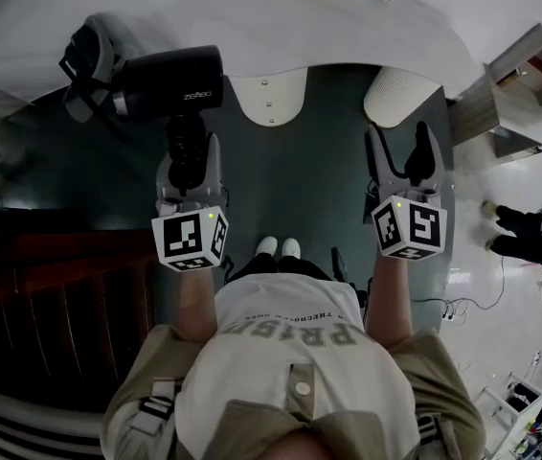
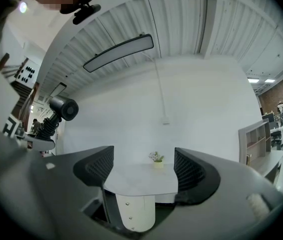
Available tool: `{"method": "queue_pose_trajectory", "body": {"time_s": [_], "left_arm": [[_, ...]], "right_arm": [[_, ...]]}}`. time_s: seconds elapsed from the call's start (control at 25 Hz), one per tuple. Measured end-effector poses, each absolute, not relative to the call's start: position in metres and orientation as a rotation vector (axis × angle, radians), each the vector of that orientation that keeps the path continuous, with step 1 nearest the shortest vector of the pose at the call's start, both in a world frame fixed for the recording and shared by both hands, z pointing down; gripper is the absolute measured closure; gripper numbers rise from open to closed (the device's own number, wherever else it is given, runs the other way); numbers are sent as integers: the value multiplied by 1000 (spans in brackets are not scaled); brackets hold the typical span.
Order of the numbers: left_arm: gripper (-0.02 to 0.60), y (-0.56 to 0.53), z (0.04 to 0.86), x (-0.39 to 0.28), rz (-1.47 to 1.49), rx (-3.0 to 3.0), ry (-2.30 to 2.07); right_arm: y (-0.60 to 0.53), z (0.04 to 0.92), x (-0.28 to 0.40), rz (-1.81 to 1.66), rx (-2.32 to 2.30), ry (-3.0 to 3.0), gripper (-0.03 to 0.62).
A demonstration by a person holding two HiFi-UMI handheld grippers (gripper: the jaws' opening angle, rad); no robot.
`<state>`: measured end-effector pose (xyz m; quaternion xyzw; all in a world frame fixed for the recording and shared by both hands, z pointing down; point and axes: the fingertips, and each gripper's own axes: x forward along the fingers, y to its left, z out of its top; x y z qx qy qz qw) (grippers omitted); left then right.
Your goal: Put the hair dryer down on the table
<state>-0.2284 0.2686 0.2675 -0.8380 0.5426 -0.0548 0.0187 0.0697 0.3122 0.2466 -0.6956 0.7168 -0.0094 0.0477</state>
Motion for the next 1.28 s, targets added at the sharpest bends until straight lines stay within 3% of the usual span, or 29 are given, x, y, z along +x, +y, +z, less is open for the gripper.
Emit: {"method": "queue_pose_trajectory", "body": {"time_s": [0.52,1.28], "left_arm": [[462,258,278,-236,-180,-2597,1696],[462,111,247,-214,-111,-2598,1609]], "right_arm": [[304,264,74,-46,-2155,2171,226],[183,234,98,46,-2212,2104,227]]}}
